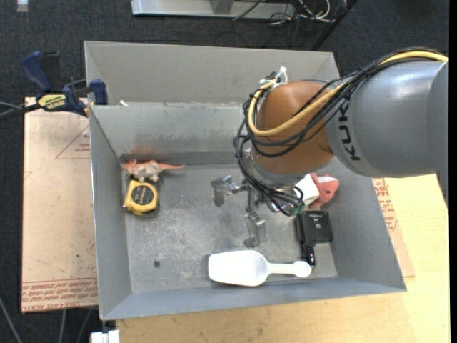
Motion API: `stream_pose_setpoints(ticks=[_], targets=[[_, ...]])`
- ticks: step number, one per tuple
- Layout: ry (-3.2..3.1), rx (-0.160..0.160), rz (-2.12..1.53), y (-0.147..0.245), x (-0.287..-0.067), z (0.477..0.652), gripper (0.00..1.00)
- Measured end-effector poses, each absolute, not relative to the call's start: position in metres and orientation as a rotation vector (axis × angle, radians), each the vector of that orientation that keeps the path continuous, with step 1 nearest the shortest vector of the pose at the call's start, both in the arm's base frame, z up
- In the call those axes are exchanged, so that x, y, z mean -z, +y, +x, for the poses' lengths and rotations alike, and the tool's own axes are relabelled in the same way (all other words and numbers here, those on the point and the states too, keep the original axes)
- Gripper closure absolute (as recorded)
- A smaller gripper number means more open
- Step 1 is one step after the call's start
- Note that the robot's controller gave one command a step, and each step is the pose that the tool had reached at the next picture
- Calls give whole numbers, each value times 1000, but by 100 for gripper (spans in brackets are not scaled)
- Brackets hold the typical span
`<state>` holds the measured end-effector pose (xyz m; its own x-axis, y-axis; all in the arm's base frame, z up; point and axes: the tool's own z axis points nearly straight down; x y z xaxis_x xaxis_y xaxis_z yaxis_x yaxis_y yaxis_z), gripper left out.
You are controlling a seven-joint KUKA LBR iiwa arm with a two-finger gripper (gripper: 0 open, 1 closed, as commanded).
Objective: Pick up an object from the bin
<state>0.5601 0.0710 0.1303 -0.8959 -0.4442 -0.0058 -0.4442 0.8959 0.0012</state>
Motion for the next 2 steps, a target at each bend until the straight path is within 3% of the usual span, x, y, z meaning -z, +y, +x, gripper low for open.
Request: stream_pose_setpoints(ticks=[1, 2], targets=[[2952, -5, -1052, 72, -127, 550, 0], [3001, -5, -904, 74, -100, 528, 0]])
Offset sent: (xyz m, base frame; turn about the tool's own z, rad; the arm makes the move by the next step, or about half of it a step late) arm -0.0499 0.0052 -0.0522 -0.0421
